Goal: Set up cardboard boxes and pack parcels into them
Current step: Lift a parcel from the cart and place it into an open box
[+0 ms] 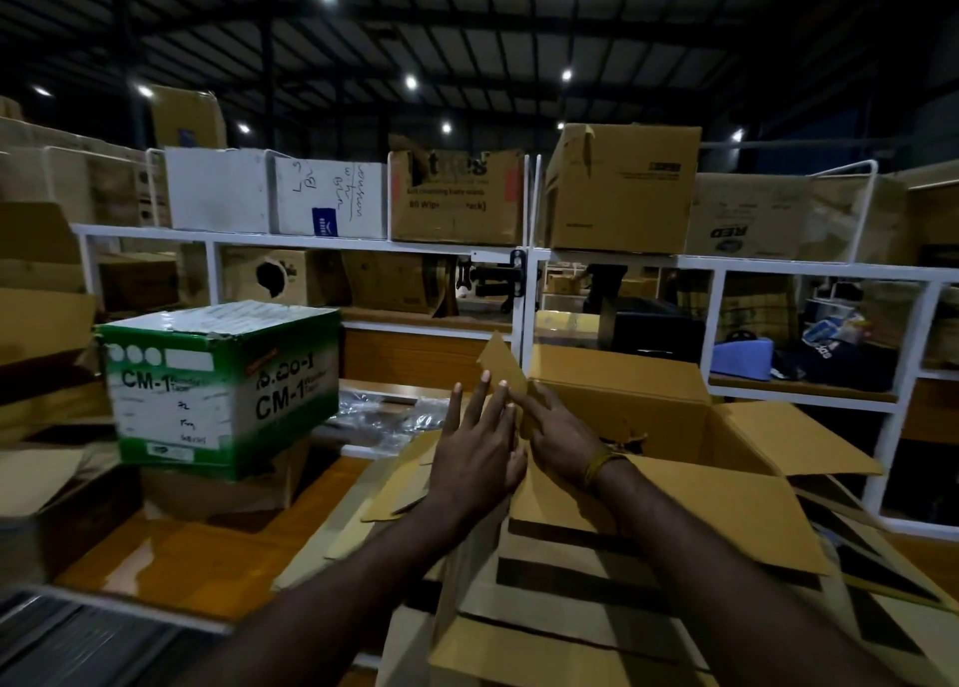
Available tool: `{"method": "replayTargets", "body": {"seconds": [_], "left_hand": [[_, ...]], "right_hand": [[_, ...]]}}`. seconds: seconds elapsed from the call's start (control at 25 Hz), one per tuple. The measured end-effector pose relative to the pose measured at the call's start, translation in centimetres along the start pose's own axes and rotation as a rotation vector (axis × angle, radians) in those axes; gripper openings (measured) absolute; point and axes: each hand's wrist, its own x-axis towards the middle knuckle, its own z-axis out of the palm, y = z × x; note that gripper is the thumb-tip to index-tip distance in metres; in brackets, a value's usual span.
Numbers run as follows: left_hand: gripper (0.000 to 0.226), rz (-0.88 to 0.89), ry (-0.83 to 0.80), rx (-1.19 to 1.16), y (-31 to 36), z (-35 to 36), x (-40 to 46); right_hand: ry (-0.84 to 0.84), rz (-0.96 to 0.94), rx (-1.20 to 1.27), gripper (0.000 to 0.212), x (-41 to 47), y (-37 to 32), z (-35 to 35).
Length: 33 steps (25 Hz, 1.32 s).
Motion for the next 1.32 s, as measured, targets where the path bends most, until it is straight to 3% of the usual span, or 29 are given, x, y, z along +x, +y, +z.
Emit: {"method": "replayTargets", "body": {"seconds": [0.2,0.44,0.6,0.88,1.12,1.32], "left_hand": [[0.059,-0.116,-0.124,-0.101,-0.2,0.3,-0.1],[0.059,-0.183,-0.238,-0.458,0.0,1.4,-0.6],[0.053,-0.174,-0.183,-0.426,-0.4,2.5,0.5],[0.042,-0.202,-0.150,-0.312,1.7,1.4,2.7],[0.035,-0.230,-0.127,-0.380,9.1,-2.2,3.8],[0.037,-0.036,-0.042,-0.546,20.2,-5.0,3.3]], "right_hand": [[-0.097,0.027,-0.062,0.050,1.3,0.1,0.2],[-0.079,0.038,-0.072,0.040,1.0,-0.7,0.6],[-0.056,0.039,-0.046,0.033,1.1,-0.9,0.3],[0.073,0.105,-0.076,0.040,-3.0,1.5,-0.3],[0.152,0.246,-0.137,0.041,-11.2,7.4,-4.8],[0.251,0.347,-0.195,0.042,-20.9,12.9,-9.3]]}}
